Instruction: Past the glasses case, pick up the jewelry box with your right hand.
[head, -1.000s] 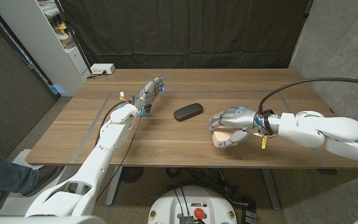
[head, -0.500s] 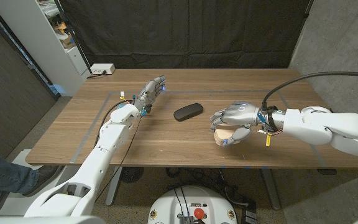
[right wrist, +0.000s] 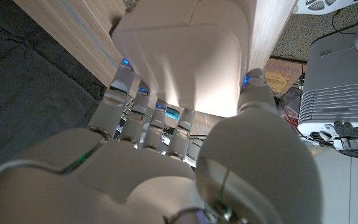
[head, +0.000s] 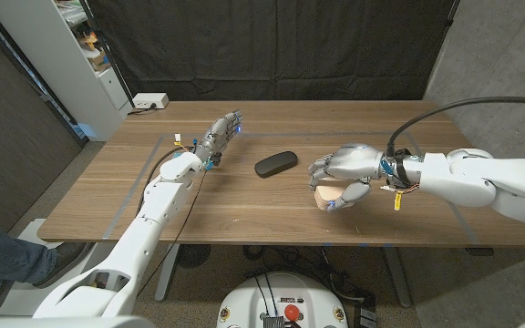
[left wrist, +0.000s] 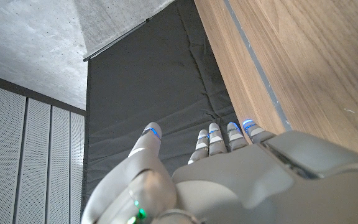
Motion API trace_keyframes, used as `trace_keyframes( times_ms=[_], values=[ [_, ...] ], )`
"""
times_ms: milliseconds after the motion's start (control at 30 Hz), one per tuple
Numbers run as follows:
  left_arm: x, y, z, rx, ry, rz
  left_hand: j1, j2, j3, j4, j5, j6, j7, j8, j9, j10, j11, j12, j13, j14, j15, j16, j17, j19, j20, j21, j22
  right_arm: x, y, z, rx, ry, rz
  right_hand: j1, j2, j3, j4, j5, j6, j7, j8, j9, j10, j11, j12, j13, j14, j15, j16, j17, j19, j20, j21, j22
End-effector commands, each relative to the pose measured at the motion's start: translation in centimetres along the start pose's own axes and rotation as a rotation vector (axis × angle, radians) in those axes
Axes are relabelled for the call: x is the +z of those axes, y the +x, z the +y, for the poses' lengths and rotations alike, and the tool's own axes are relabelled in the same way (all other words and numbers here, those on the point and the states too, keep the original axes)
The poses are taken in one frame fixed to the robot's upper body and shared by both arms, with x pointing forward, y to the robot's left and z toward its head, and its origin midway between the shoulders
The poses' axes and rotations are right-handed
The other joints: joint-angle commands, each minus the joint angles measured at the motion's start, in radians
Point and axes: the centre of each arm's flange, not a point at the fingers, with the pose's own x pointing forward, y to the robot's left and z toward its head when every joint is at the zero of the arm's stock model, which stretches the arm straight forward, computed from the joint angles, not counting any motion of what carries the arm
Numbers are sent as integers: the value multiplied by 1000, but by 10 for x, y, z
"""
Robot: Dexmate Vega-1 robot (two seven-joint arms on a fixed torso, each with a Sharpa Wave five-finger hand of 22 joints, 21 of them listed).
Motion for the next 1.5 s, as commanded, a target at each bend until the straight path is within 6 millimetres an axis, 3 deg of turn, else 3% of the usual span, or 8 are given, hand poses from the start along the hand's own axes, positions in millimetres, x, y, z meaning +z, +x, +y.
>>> trace_keyframes(
  times_ms=[33,433,1167,1500],
  values=[
    [3,0,3,4,2,-3,5,-3,7,2,-5,3,8,6,3,0,6,4,2,3,6,6,2,-4,-8,2,5,-1,-3,-15,-6,-14,-4,174,181,43,35,-4,10,2,4,6,63,-51,7,7,54,-94,-3,7,13,0,-3,5],
    [1,4,1,-2,0,0,6,-3,7,2,-5,3,7,6,3,0,6,4,2,3,7,6,2,-4,-8,2,5,-6,-7,-26,-19,-33,4,174,183,47,35,-12,27,6,10,6,64,-54,10,12,61,-97,-6,15,15,-1,-4,6],
    [0,7,3,-16,-2,2,7,-3,8,2,-5,3,4,5,3,0,6,4,2,3,5,6,2,-4,-8,2,5,-6,-11,-66,-58,-82,-6,171,185,54,37,-27,37,11,13,3,67,-51,16,23,72,-99,-15,29,19,-2,-4,6],
    [1,7,6,-16,1,-3,7,-3,8,2,-5,4,3,6,3,0,4,4,2,4,5,6,2,-4,-8,2,5,-6,-8,-66,-53,-68,1,170,188,58,37,-32,42,12,17,5,69,-52,18,28,78,-101,-19,35,22,-2,-3,6]
  ],
)
